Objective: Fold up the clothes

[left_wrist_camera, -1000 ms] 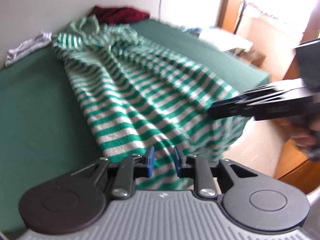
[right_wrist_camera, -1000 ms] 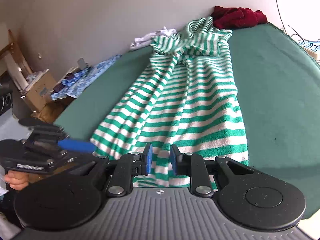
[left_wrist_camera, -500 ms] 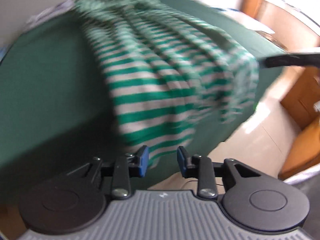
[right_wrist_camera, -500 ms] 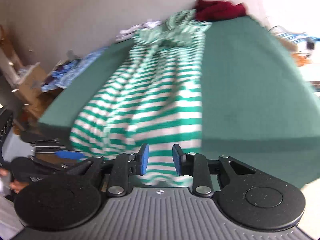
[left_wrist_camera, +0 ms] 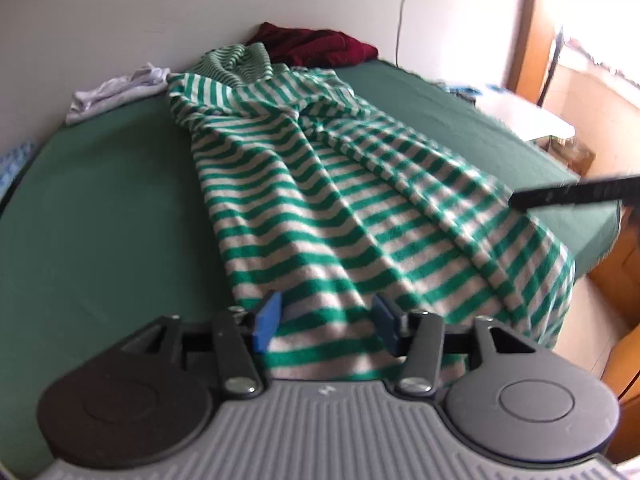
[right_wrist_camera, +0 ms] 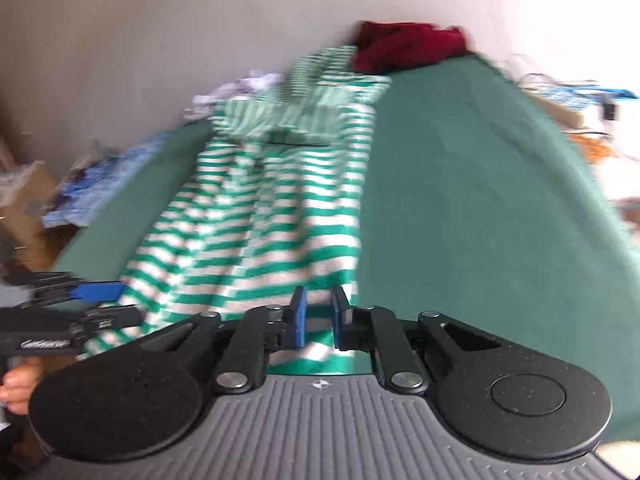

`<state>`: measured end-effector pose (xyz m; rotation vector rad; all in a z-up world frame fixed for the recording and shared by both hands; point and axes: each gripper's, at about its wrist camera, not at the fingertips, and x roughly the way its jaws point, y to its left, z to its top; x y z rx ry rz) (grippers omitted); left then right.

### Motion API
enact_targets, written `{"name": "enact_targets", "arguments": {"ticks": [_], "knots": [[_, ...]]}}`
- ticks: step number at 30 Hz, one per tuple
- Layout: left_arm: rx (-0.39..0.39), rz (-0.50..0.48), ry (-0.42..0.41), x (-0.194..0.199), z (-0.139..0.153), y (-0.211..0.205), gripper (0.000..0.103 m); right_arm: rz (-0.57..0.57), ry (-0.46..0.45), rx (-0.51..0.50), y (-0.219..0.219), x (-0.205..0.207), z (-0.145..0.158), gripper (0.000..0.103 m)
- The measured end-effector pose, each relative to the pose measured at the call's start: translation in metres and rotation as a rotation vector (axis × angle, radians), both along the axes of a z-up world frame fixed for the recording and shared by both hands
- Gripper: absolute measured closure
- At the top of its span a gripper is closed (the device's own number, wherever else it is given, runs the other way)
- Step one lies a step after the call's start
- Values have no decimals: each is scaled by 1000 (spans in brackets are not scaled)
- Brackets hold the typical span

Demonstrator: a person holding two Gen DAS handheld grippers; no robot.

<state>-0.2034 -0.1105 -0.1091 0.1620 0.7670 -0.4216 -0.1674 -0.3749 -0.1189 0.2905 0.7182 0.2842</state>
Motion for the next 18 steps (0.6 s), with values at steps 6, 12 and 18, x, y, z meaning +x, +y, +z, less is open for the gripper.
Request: {"name": "enact_targets", "arguments": {"ticks": [6,12,18], "knots": [[-32,-106,-26,28,12,-18,37,45,17,27,38,13,6,79],[-57,-62,6,101,21,-16,47,-22,-14,2,39,55,13,88],[-51,78,41,187,3,-14,50,-77,76,-42,44,142,1,93]]}}
